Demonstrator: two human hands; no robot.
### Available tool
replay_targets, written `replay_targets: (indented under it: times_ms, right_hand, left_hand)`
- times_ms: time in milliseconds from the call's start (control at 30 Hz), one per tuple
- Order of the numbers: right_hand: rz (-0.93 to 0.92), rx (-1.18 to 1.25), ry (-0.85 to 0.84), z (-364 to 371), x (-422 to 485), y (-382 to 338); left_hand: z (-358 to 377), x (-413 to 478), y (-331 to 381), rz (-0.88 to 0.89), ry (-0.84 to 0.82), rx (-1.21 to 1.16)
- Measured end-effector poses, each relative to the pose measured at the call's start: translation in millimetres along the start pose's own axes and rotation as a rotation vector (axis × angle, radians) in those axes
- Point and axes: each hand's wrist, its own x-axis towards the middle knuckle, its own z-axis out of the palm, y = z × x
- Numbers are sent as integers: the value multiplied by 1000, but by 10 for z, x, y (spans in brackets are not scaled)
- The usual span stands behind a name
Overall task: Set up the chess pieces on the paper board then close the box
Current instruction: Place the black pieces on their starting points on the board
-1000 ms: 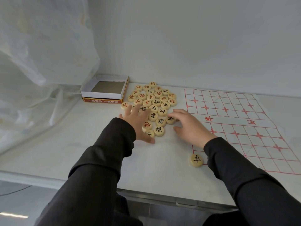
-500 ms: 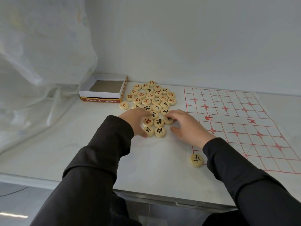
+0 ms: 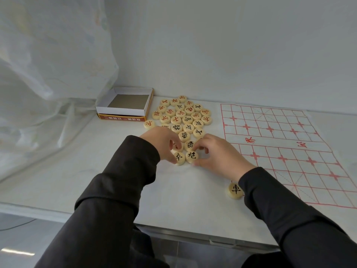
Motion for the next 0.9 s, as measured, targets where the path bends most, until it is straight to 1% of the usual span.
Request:
replay_targets:
  times_ms: [200, 300, 400, 500, 667, 733, 800, 900]
  right_hand:
    - [-31, -132, -4, 34, -13, -94]
    - [-38, -108, 18, 66, -8, -116]
    - [-16, -24, 52, 43, -42, -97]
    - [39, 78, 113, -101, -105, -31]
    - [214, 224, 254, -489, -291, 204]
    - [274, 254, 287, -603, -382, 305]
    - [329, 216, 279, -646, -473, 395]
    - [381, 27, 201, -618, -588, 497]
  left_hand:
    - [43, -16, -3, -13, 3, 36]
    - [62, -19, 17, -15, 1, 27]
    - [88, -9, 67, 3, 1, 32]
    - [123, 12, 122, 18, 21, 34]
    - [226, 42, 302, 76, 87, 57]
    - [286, 43, 381, 106, 117, 53]
    - [336, 47, 442, 133, 146, 39]
    - [385, 55, 516, 164, 183, 21]
